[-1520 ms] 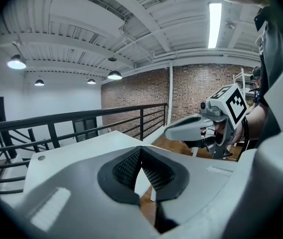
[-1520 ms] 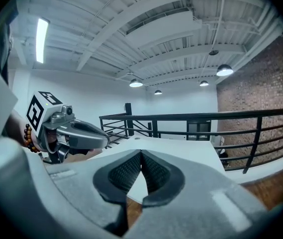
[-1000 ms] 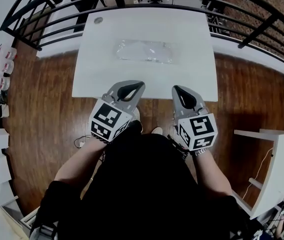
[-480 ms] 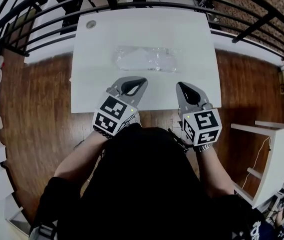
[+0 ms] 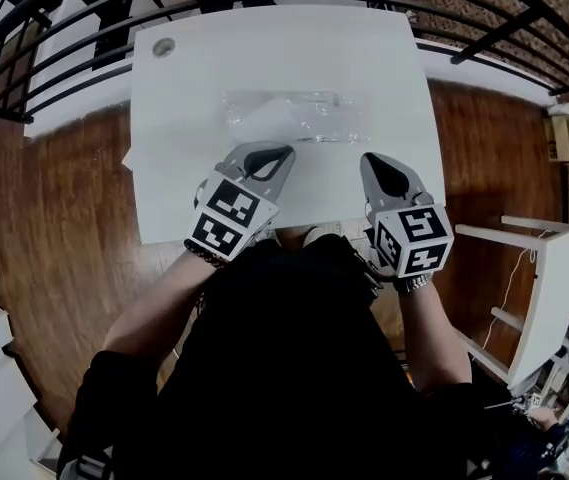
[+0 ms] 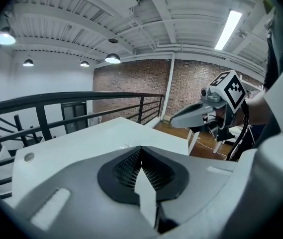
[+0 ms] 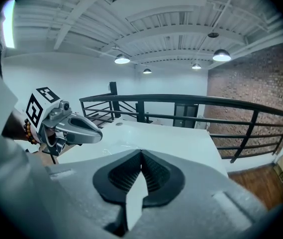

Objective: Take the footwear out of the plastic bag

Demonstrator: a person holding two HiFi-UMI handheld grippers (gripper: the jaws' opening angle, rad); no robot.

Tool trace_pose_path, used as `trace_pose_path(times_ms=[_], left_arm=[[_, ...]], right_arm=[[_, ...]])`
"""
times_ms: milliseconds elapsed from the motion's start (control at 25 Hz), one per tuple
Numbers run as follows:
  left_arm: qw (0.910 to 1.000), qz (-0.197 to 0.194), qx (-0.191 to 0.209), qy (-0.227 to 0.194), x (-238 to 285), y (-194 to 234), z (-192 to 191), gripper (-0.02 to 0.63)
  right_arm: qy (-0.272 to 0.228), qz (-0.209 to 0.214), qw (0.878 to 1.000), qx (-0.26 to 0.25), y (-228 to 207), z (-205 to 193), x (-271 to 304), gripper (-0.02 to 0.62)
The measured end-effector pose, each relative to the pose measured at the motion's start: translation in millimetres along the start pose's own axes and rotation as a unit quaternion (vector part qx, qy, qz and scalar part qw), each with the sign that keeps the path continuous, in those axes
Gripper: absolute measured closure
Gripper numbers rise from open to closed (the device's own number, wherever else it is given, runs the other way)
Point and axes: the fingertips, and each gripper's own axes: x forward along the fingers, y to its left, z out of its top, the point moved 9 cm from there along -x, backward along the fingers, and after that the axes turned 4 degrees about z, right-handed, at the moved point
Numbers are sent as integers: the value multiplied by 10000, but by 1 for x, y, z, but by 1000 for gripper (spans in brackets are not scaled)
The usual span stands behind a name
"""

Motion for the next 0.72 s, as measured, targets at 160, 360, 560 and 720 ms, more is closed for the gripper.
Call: trace_pose_path(times_ms=[160,360,560,720], left_arm=[[9999,2,-17,109,13,10,-1,589],[9996,97,6,263,33,16,2,589],[9980,300,55,545,55,20,-1,589],[9948,541,4,862,73,24,-10,589]], right_arm=[[107,-70,9999,3,-14,1,8,603],[312,49,9995,2,-37,-5,23,603],[588,361,9976,111,-66,-15,44,603],[883,648,9937,238,-95,-28,64,601]])
